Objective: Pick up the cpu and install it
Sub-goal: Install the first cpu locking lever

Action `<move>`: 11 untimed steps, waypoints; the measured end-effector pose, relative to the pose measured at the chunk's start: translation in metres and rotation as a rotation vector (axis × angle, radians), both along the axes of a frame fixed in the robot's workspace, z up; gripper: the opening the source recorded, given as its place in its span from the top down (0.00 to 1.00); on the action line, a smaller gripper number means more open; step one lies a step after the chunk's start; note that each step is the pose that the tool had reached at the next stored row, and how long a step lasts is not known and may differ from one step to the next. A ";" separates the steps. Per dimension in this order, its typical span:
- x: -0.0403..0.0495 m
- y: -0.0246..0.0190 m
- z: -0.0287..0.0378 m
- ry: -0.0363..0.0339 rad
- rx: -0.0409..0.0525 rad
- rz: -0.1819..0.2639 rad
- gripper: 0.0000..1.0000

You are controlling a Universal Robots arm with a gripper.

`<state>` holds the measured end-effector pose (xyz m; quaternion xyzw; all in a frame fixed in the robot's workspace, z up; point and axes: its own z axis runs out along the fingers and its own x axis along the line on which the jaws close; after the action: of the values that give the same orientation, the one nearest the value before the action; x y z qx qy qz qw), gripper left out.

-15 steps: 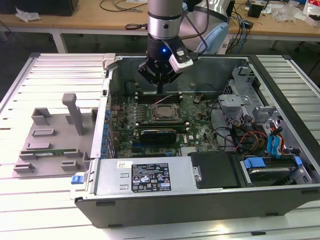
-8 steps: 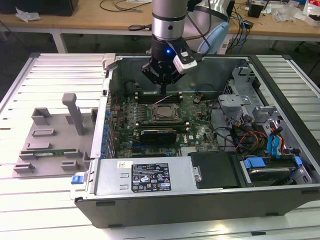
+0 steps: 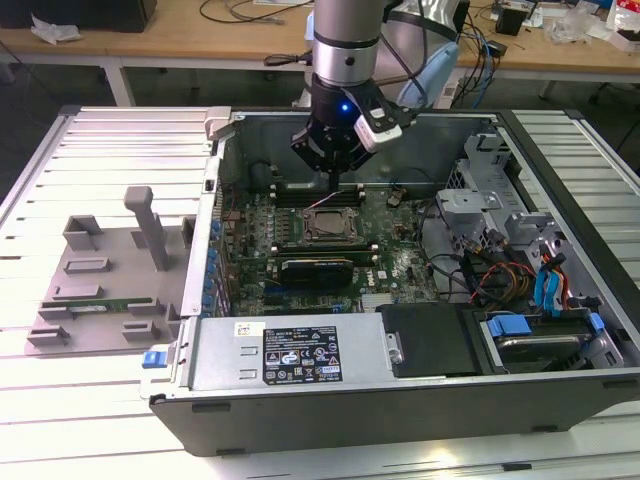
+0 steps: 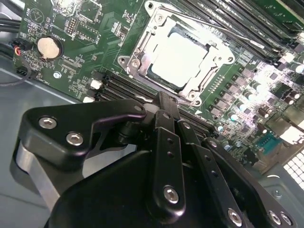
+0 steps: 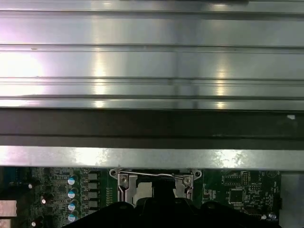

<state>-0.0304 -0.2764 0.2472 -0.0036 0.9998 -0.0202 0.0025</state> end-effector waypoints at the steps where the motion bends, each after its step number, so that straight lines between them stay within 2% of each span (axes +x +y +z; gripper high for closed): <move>1: -0.0005 0.0006 -0.0034 0.0000 0.0000 0.001 0.89; 5: -0.0072 0.0033 -0.0114 0.0000 0.0003 0.009 0.89; 8: -0.0081 0.0076 -0.0148 0.0001 0.0009 0.037 0.89; 9: -0.0081 0.0110 -0.0168 0.0000 0.0011 0.045 0.89; 11: -0.0081 0.0128 -0.0187 0.0000 0.0015 0.051 0.89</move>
<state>-0.0385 -0.2635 0.2285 -0.0294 0.9994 -0.0193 0.0031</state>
